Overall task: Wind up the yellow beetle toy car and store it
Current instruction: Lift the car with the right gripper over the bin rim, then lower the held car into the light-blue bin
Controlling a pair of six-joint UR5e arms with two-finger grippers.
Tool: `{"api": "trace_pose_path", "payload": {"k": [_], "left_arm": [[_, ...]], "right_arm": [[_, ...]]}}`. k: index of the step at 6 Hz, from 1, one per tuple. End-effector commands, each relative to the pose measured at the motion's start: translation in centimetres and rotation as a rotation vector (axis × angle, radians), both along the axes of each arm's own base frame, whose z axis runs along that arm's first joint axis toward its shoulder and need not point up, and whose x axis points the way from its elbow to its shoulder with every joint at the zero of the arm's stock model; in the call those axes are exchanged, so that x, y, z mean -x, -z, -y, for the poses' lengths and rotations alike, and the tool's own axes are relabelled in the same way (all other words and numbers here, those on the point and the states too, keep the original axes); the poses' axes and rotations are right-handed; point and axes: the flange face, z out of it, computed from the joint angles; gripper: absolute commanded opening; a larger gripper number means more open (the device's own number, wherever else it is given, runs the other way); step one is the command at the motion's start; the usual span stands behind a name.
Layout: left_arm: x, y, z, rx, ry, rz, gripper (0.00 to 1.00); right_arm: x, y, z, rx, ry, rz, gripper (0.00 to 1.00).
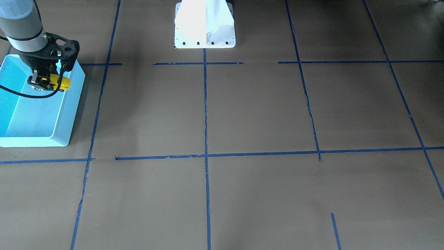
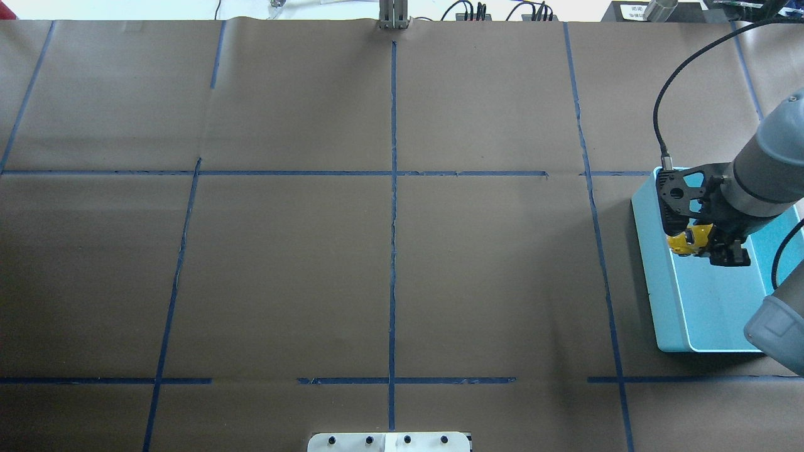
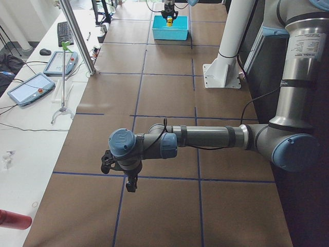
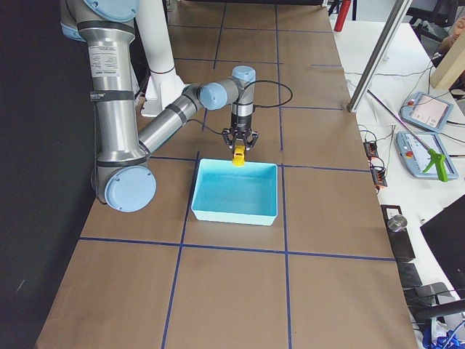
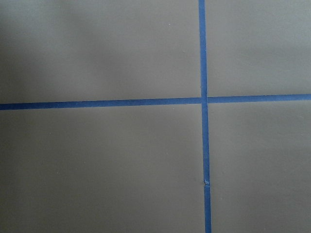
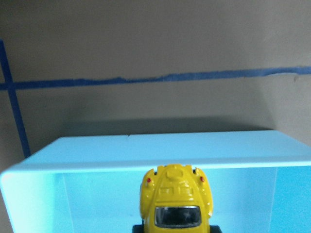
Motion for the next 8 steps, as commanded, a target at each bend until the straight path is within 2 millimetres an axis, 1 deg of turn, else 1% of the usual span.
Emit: {"api": "trace_pose_path", "payload": {"k": [1,3,4,5,6,7,8], "left_arm": [[0.0,-0.2,-0.1,0.006,0.0,-0.001,1.0],[0.0,-0.1,-0.1,0.004,0.001,-0.002,1.0],[0.0,0.0,0.0,0.001,0.0,0.0,1.0],[0.0,-0.1,0.0,0.003,0.0,0.0,1.0],[0.0,0.0,0.0,0.002,0.002,-0.002,1.0],[0.0,0.0,0.0,0.002,0.001,-0.003,1.0],[0.0,0.0,0.0,0.0,0.002,-0.003,1.0]], "right_arm": [[-1.7,-4.6,-0.6,0.009,0.077,-0.048,0.0],[-0.1,-10.5,1.1,0.0,0.071,-0.033,0.0],[0.6,-12.3,1.5,0.027,0.046,-0.047,0.01],[0.8,-12.6,1.5,0.035,0.034,-0.048,0.01],[1.3,-13.6,1.6,0.048,0.036,-0.057,0.02],[1.6,-13.8,1.6,0.055,0.037,-0.06,0.04],[2.2,-14.4,2.2,0.065,0.037,-0.066,0.04]]}}
